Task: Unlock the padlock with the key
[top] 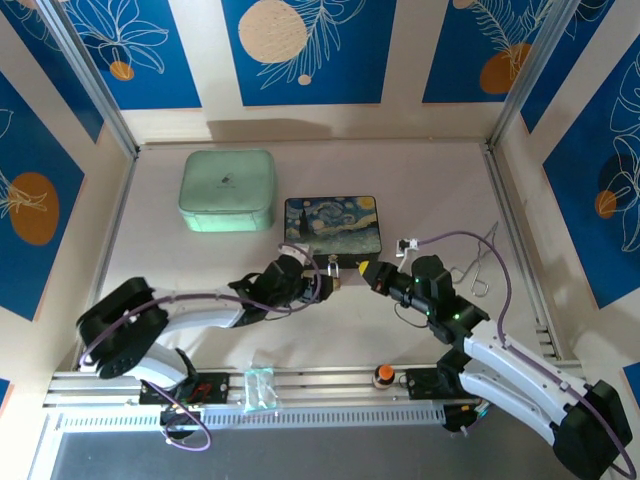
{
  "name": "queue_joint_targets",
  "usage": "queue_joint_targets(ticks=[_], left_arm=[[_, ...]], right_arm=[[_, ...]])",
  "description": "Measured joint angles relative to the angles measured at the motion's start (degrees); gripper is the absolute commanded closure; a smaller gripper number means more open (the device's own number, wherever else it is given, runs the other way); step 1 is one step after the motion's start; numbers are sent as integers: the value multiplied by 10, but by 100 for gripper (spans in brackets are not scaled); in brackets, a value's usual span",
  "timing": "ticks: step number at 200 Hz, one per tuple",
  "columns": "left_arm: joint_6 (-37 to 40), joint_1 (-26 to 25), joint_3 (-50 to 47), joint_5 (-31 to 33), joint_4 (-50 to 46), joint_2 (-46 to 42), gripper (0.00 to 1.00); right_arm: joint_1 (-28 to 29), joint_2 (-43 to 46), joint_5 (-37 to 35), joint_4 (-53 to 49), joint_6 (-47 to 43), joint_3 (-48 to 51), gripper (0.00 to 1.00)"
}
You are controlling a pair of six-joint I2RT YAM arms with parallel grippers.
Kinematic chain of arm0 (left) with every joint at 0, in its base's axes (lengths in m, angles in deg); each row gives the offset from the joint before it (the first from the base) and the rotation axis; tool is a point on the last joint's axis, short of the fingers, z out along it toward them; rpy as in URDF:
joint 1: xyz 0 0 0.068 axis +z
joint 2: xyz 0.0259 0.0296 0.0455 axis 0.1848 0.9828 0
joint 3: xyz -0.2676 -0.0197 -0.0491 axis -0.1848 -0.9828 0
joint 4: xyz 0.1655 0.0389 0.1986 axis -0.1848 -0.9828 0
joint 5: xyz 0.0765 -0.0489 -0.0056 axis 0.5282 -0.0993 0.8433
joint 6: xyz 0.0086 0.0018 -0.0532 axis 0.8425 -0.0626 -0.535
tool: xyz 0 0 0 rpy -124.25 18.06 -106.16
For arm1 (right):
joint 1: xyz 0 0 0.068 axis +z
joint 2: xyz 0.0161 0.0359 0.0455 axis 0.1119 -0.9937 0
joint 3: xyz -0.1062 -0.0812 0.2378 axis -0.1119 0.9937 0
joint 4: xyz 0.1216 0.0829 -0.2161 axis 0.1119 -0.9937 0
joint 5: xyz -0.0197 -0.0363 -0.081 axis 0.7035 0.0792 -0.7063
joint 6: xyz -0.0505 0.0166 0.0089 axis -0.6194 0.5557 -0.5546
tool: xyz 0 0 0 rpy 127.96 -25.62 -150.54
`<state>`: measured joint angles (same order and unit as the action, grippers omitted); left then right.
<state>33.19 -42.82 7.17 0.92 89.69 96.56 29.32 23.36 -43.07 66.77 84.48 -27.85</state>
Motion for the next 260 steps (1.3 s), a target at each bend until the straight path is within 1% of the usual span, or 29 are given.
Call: queue_joint_targets(ticks=[18, 45, 78, 96, 119, 130, 143, 185, 214, 232, 241, 260], left_arm=[[7, 1, 2, -19, 37, 36, 28], [7, 8, 17, -45, 91, 90, 29], [17, 10, 29, -55, 128, 123, 31], [22, 10, 37, -61, 141, 137, 36], [22, 10, 47, -61, 160, 161, 45], [21, 10, 47, -61, 166, 167, 47], [15, 10, 47, -61, 176, 173, 51], [-5, 10, 40, -50, 191, 180, 71], [-11, 8, 39, -46, 206, 189, 71], [-14, 3, 39, -38, 209, 196, 65], [-18, -2, 40, -31, 209, 199, 64], [-26, -11, 43, -9, 210, 203, 71]], right_arm=[[-4, 14, 10, -9, -4, 4, 100], [-18, 32, 24, -13, -2, 16, 100], [-35, 61, 37, -16, 11, 46, 100], [-37, 75, 40, -22, 14, 53, 100], [-37, 82, 43, -24, 19, 53, 100], [-37, 82, 43, -24, 21, 55, 100], [-37, 82, 45, -21, 25, 62, 100], [-36, 79, 47, -12, 42, 88, 100], [-34, 59, 47, 15, 71, 101, 100], [-28, 43, 47, 29, 93, 109, 100], [-23, 35, 45, 29, 100, 110, 100], [-12, 27, 36, 31, 110, 110, 100]])
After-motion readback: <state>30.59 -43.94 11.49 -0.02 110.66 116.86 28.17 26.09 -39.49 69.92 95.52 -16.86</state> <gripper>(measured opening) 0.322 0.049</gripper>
